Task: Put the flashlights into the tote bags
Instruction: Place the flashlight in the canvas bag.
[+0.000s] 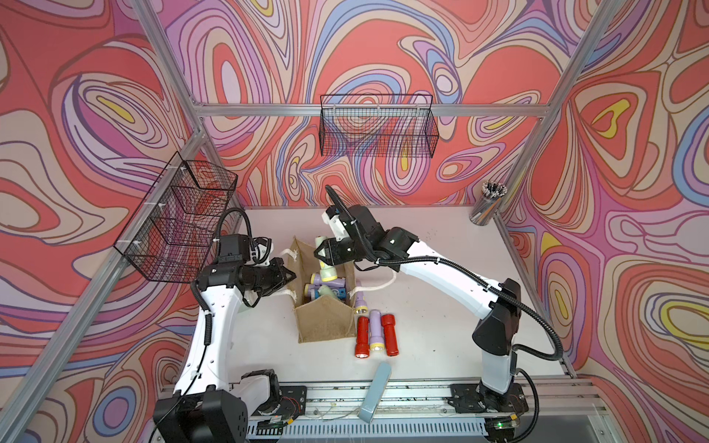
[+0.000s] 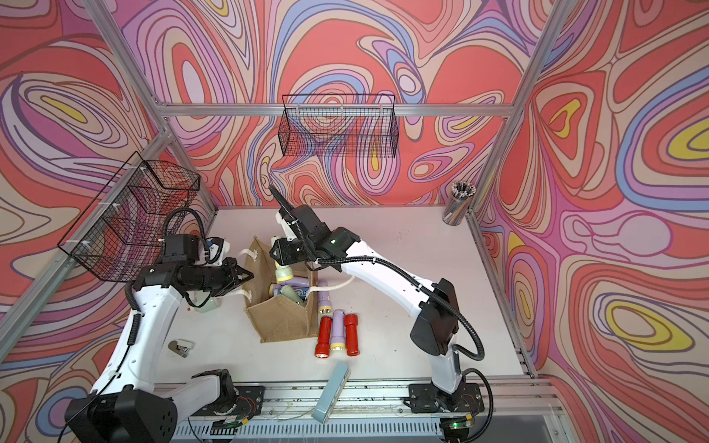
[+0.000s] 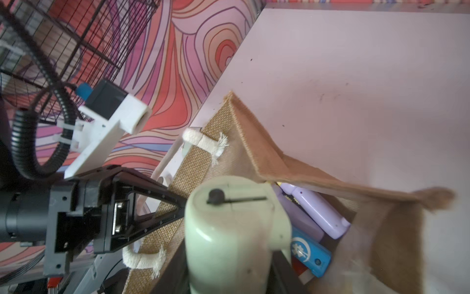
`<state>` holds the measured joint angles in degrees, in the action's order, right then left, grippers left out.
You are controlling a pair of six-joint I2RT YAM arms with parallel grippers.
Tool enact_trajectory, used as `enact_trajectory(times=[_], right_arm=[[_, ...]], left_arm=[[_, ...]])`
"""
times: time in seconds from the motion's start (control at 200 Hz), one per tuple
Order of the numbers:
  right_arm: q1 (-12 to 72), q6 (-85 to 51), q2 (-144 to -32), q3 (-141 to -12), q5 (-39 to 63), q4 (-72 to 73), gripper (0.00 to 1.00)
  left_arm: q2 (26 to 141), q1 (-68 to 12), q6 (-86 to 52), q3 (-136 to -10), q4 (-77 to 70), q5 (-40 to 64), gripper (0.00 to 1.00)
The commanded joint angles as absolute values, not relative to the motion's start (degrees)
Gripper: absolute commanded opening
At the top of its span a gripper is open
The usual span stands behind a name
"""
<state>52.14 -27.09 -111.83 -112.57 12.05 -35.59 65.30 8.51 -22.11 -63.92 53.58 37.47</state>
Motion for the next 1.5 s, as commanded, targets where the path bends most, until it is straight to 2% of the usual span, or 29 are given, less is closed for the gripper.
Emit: enact_trajectory(times=[0.0,0.361,0.921,1.092,1.367,1.492], right_arm=[[53.08,-23.66,-113.57,-111.75,13.88,-32.18,0.12],[55.34,-18.55,-121.49,-113.26,9.82,-41.87,0.10],[55.37,-26.58,-131.03,-117.95,-3.32,-53.51,0.12],[55.39,-27.50,-131.05,-118.52,-1.98,-53.08,0.17],[55.37,-27.94,-126.98,-118.22,3.58,-49.22,0.42],[55.37,-27.95,-123.33,-116.44,7.92,-45.24,0.46]], left_arm=[[63.99,8.64,-21.50,-63.82,53.73,38.56,0.08],[63.80,8.70,-21.87,-63.76,53.53,38.45,0.07],[64.08,8.68,-22.61,-64.34,53.17,38.42,0.07],[64.36,8.70,-22.38,-64.60,53.60,38.14,0.07],[64.38,8.70,-21.98,-64.80,53.75,37.43,0.07],[65.09,8.70,-21.04,-65.28,54.21,36.77,0.07]])
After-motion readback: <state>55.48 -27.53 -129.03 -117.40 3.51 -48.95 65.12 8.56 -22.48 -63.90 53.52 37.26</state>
